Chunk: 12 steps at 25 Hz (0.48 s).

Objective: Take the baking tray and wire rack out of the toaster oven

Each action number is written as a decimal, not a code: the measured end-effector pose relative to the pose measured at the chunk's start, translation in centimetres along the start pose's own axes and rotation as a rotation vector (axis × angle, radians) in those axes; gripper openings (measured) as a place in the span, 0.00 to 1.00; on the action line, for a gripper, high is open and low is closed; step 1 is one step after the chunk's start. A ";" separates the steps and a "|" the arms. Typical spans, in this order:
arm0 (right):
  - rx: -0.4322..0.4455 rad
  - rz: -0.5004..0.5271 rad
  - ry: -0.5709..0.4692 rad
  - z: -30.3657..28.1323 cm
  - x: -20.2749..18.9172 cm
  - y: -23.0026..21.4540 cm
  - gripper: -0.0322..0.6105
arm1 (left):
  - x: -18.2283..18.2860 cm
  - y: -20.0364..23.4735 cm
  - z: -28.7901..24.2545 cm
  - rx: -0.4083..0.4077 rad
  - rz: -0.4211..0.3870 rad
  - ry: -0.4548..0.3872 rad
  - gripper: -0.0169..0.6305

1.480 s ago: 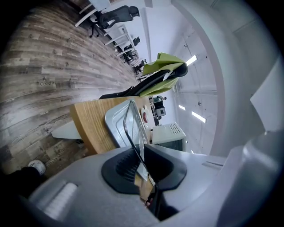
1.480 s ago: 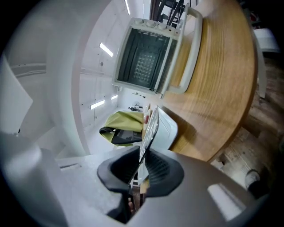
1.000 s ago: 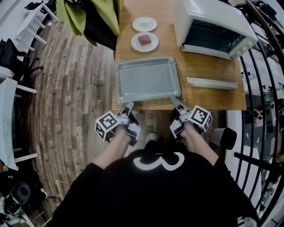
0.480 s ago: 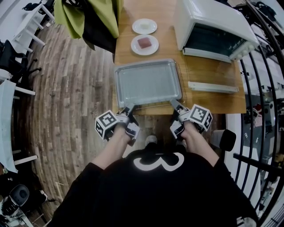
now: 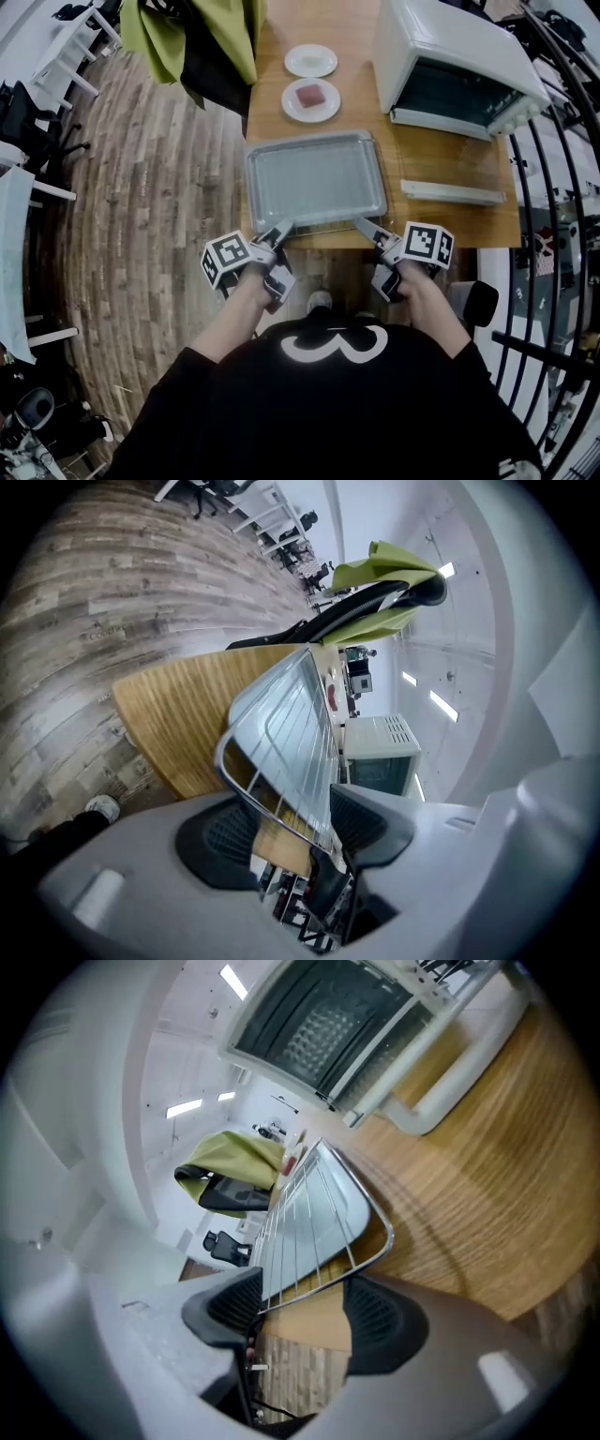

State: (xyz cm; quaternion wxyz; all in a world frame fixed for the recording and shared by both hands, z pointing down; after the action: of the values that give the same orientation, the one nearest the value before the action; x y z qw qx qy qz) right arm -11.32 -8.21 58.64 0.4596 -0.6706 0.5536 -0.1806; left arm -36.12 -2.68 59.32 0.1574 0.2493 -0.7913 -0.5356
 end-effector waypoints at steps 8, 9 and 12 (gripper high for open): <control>-0.076 0.368 0.248 0.0 -0.4 1.2 0.46 | -1.8 -1.2 0.9 0.032 -0.282 0.235 0.42; -0.095 0.435 0.287 0.0 -0.5 1.4 0.46 | -2.0 -1.3 0.9 0.045 -0.342 0.267 0.42; -0.135 0.595 0.383 0.3 -0.8 1.6 0.46 | -2.6 -1.4 1.1 0.117 -0.540 0.357 0.42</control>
State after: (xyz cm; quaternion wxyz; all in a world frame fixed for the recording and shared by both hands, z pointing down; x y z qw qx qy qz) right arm -12.33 -7.30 57.38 0.3346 -0.4632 0.8112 -0.1243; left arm -34.19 -0.79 57.63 0.1313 0.5486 -0.6860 -0.4595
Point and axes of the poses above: the fingertips, and each gripper's own axes: z backward along the fingers, y to its left, x out of its top, the point moved 6 cm from there along z, backward along the fingers, and after that the axes turned 3 degrees about -x, right-handed, at the moved point
